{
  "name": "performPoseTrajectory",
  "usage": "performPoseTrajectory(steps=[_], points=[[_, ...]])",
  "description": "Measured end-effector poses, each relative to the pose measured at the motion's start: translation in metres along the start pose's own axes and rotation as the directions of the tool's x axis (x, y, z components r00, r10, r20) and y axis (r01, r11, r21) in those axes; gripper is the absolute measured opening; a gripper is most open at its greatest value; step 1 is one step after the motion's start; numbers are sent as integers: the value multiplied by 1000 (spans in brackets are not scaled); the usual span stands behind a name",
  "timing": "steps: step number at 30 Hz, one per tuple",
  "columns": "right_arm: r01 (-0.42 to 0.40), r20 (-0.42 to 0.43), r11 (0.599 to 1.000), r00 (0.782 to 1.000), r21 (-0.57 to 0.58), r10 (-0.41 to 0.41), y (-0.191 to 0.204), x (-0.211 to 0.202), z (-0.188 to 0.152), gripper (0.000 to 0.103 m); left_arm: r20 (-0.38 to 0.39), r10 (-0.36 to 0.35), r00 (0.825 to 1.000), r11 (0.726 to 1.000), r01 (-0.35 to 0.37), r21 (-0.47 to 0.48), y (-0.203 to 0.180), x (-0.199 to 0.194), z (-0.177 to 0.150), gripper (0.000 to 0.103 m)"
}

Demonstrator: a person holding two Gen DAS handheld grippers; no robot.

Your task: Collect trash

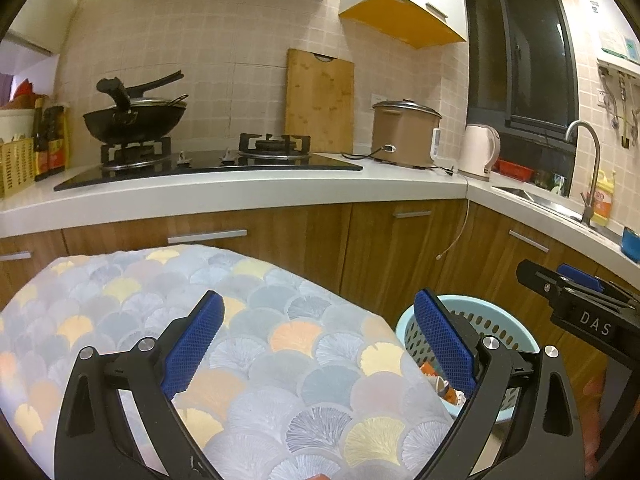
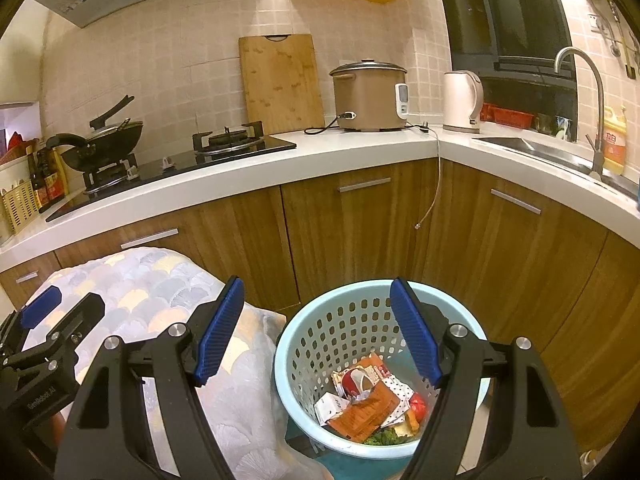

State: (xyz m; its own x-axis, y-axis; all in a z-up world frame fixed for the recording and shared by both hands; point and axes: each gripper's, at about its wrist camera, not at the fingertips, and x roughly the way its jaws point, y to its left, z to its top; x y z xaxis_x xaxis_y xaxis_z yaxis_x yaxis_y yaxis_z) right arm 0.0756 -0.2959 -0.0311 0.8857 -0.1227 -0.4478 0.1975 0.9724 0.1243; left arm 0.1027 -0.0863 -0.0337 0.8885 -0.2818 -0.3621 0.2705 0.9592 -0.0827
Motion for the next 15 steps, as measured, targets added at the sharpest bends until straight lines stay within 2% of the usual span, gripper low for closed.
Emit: performPoseTrajectory(steps=[15], points=[[-9,1,1000,1000,1,9,2,1,0,71,-4,12,1000,1000,-12,-5,3,1,0,95]])
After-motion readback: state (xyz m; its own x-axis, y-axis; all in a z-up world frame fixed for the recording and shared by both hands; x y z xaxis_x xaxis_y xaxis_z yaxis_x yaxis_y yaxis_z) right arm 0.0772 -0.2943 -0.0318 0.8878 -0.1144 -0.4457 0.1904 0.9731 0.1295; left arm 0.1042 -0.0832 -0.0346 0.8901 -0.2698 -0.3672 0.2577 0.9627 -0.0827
